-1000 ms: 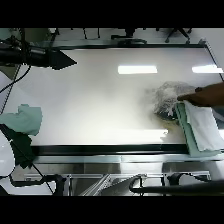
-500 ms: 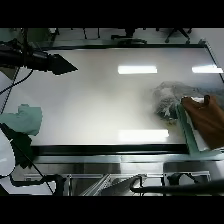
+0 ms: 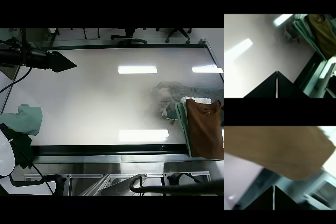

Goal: Fold the shirts.

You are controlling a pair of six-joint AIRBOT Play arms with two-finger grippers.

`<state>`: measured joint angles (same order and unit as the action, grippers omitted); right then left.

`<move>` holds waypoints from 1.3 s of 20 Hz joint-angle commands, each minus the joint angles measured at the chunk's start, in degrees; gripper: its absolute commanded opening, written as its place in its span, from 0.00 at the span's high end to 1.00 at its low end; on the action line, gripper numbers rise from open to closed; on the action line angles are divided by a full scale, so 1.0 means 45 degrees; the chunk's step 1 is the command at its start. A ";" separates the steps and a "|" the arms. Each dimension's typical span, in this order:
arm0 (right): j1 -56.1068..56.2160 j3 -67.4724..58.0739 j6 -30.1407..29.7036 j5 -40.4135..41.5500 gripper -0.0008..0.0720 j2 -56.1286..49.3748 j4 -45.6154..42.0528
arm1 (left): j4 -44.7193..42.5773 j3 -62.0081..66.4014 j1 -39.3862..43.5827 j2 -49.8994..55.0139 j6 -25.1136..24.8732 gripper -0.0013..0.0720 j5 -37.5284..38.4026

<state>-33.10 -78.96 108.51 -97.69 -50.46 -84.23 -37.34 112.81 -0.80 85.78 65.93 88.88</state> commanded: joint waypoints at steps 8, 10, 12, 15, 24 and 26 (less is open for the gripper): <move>0.6873 0.3327 -0.2127 0.6334 0.95 0.2997 0.3764 | -0.0039 -0.8218 -0.0903 -0.4741 -0.0403 0.96 -0.1054; 0.8835 0.5367 -0.2108 0.7572 0.95 0.3988 0.3764 | -0.0044 -1.1118 -0.0500 -0.6329 -0.0442 0.97 -0.1637; 1.0370 0.7087 -0.1914 0.8738 0.95 0.4872 0.3764 | -0.0126 -1.3488 0.0024 -0.7689 -0.0457 0.96 -0.2181; 1.1045 0.7936 -0.2001 0.9122 0.95 0.5241 0.3643 | -0.0121 -1.5436 0.0418 -0.9049 -0.0325 0.96 -0.2458; 1.1026 0.7961 -0.2025 0.8845 0.95 0.5231 0.3667 | -0.0112 -1.6519 0.0432 -1.1035 -0.0306 0.96 -0.2803; 1.1026 0.7961 -0.2030 0.8845 0.95 0.5231 0.3667 | -0.0112 -1.6519 0.0432 -1.1239 -0.0306 0.96 -0.2798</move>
<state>16.38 -43.24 99.37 -57.93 -26.96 -67.79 -37.85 39.03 1.10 37.04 64.47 76.79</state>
